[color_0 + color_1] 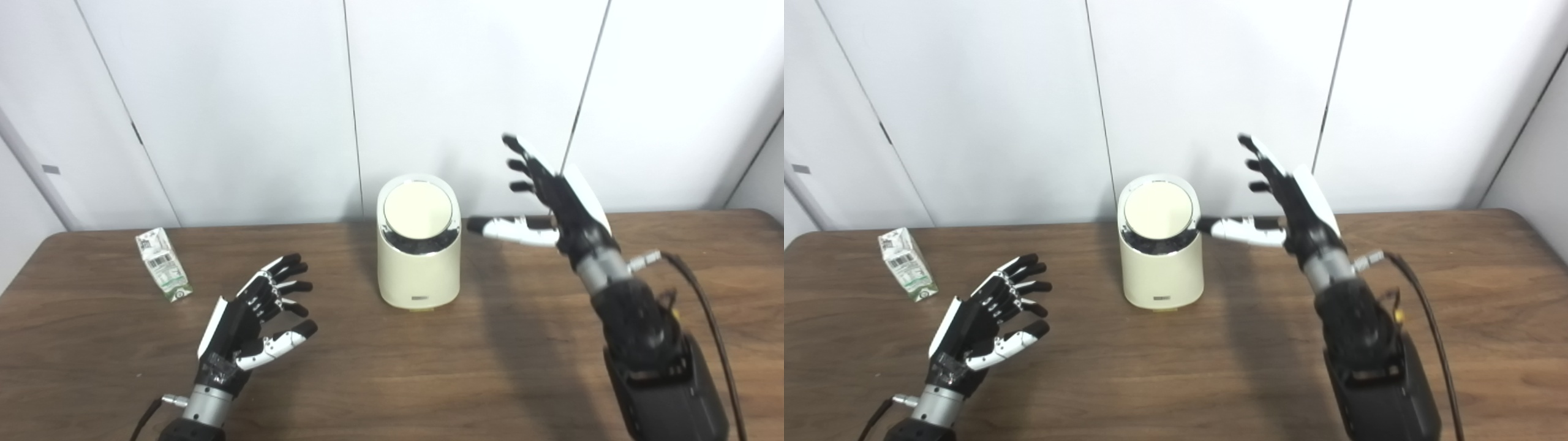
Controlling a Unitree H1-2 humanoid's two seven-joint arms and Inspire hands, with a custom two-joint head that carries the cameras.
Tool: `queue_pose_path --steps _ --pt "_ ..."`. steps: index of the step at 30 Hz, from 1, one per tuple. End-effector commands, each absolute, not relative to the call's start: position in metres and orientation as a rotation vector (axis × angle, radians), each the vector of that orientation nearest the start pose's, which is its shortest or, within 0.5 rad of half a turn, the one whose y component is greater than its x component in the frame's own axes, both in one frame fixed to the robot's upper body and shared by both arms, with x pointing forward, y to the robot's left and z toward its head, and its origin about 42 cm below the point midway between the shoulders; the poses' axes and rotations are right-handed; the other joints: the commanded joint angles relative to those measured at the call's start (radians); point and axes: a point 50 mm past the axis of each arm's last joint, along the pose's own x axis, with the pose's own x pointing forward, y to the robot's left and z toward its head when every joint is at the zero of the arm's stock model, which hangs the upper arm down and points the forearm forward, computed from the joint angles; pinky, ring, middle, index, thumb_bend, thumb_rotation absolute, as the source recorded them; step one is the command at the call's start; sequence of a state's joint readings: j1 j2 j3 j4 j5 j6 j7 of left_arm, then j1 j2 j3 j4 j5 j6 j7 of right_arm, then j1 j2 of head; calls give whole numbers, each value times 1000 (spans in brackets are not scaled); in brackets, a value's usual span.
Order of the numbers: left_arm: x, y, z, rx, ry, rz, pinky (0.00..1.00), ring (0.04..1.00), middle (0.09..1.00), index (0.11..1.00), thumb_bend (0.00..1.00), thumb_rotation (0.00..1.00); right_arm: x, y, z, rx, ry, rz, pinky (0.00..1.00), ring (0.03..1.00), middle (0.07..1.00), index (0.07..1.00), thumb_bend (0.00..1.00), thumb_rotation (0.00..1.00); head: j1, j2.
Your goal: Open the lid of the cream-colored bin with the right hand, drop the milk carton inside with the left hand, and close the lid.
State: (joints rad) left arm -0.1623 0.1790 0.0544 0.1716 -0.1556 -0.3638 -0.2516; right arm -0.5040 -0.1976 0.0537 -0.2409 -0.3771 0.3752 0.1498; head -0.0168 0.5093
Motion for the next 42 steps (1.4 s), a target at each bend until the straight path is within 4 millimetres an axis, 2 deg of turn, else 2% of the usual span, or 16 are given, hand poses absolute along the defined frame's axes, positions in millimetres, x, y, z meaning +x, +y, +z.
queue_pose_path --steps 1,6,8,12,14,17,20,26,35,42 --pt "328 269 118 63 -339 -201 564 739 826 865 714 177 396 -205 335 -590 -429 44 722 869 924 947 780 360 -4 1" --pt "329 267 117 71 -337 -207 566 740 833 874 702 170 410 -195 351 -669 -426 20 692 873 916 949 804 388 1 -1" --pt "330 266 117 68 -335 -213 562 741 832 872 696 157 415 -191 353 -669 -424 30 644 849 921 968 798 403 1 -2" --pt "329 265 116 70 -328 -208 563 742 832 872 707 163 423 -179 355 -697 -421 30 624 817 907 966 797 409 2 -2" --pt "328 265 116 67 -326 -208 569 744 835 873 716 172 428 -173 356 -713 -410 30 682 841 917 969 792 392 -1 -2" --pt "328 264 116 59 -323 -208 571 744 835 874 718 165 434 -165 357 -737 -400 28 703 851 914 964 792 376 -6 -5" --pt "329 263 116 60 -325 -210 582 746 831 871 719 157 439 -157 352 -733 -388 32 677 851 912 959 795 316 -2 -4" --pt "329 261 115 61 -322 -222 570 739 835 873 710 156 448 -147 341 -713 -372 38 739 884 938 959 805 250 0 -5" --pt "328 257 117 65 -330 -225 572 740 836 876 702 155 459 -143 335 -765 -340 33 774 920 962 971 834 260 10 4" --pt "327 255 117 40 -325 -226 578 747 837 873 726 179 463 -146 331 -802 -313 32 745 904 965 972 871 250 20 9"
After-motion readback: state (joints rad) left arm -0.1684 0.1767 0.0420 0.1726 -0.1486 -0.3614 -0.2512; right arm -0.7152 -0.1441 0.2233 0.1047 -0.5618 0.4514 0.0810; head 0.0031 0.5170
